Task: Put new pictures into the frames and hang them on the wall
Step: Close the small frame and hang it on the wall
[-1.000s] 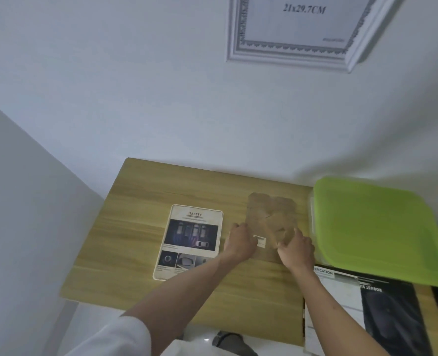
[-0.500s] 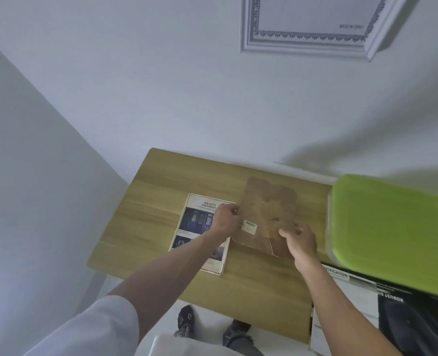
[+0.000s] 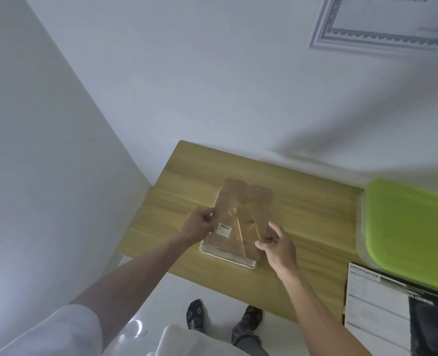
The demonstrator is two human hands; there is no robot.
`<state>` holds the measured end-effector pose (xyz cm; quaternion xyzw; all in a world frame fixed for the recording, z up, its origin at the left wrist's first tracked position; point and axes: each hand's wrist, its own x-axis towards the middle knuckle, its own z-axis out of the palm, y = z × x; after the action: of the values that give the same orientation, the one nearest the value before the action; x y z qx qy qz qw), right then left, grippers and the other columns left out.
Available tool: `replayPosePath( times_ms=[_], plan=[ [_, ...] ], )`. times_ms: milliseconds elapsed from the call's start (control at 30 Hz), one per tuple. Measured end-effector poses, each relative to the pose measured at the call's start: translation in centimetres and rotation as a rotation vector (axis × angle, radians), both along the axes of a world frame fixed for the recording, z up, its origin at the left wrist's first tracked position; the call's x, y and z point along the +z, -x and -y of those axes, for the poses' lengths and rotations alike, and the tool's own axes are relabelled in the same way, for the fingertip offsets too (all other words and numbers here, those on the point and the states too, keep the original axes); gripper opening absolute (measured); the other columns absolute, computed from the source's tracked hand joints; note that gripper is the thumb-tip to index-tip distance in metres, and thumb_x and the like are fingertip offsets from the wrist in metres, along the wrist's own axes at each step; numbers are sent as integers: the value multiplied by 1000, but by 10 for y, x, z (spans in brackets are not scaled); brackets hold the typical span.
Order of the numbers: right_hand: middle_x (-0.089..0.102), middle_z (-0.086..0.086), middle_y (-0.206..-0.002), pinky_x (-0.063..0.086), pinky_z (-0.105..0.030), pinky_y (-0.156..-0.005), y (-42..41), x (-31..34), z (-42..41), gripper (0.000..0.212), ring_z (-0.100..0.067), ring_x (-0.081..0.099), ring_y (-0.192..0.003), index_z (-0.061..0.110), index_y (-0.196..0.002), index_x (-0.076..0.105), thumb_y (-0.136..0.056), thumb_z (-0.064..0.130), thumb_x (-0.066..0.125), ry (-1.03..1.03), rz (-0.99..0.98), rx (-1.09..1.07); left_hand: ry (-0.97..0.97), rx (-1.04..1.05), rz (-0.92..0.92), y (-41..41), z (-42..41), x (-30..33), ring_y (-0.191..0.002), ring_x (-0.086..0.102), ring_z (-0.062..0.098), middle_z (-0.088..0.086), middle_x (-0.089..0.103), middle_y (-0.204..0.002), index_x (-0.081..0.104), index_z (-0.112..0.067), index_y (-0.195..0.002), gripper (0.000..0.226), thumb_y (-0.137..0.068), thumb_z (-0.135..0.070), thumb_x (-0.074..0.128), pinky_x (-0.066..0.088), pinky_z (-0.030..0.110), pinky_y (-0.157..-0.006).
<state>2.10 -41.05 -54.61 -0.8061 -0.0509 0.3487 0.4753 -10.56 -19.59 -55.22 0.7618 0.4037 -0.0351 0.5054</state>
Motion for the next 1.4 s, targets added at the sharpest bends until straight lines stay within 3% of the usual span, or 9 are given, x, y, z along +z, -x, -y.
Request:
replayPosePath(
  times_ms=[200,400,633,800,933,1100,1233,1300,1400],
  plan=[
    [67,0,-98,46,-10,-61,24,-7,-3,70,-9,67,-80,23,-139,53,-77,3,79,80,71,-20,-54,-38,11,14,1,-5,-86,55,15,-1,53,-94,61,-18,-132,64,-72,2,70,51,30,-86],
    [64,0,-99,44,-10,-66,30,-11,-6,70,-10,63,-82,20,-140,54,-77,1,79,111,132,-25,-101,-109,15,21,-3,-10,-81,54,13,-3,52,-89,66,-23,-126,59,-72,-1,72,42,17,-73],
    [66,-1,-105,44,-15,-77,35,-13,-8,69,-14,64,-90,15,-139,54,-77,2,79,169,210,38,-137,-209,-4,27,-13,-19,-72,54,15,-2,53,-83,76,-7,-95,28,-68,-9,82,50,31,-73],
    [62,-4,-104,51,-31,-88,38,-15,-8,55,-17,64,-90,15,-127,65,-74,4,80,248,286,121,-113,-193,-5,27,-14,-22,-70,52,16,-1,50,-79,71,5,-76,19,-76,-12,80,45,23,-66],
    [61,-6,-107,38,-17,-79,35,-16,-10,43,-16,61,-89,4,-117,68,-76,7,80,341,332,210,-135,-250,32,29,-16,-21,-68,50,17,0,48,-76,73,7,-79,23,-88,-15,70,35,8,-58],
    [56,-9,-119,32,-10,-80,28,-11,-10,46,-17,56,-95,3,-129,62,-85,9,75,419,401,384,-170,-318,-33,22,-18,-23,-77,56,22,-2,50,-79,74,6,-95,23,-84,-14,75,37,20,-65],
    [51,-8,-119,52,-36,-79,24,0,-20,38,-28,61,-102,5,-118,58,-88,24,71,609,511,557,-346,-533,-160,10,-19,-10,-96,57,30,8,53,-105,60,-4,-118,57,-68,-18,84,51,39,-81],
    [43,-9,-133,53,-39,-80,19,6,-25,66,-27,55,-116,10,-135,45,-82,31,77,697,563,609,-451,-580,-196,0,-20,-4,-108,53,30,11,48,-120,45,-6,-132,88,-58,-22,90,50,42,-84],
    [9,-16,-162,36,-40,-112,0,6,-32,119,-31,23,-148,8,-156,6,-72,41,84,717,612,788,-647,-745,-275,-16,-23,-1,-140,29,32,16,20,-156,14,-5,-151,137,-45,-38,95,34,43,-112]
  ],
)
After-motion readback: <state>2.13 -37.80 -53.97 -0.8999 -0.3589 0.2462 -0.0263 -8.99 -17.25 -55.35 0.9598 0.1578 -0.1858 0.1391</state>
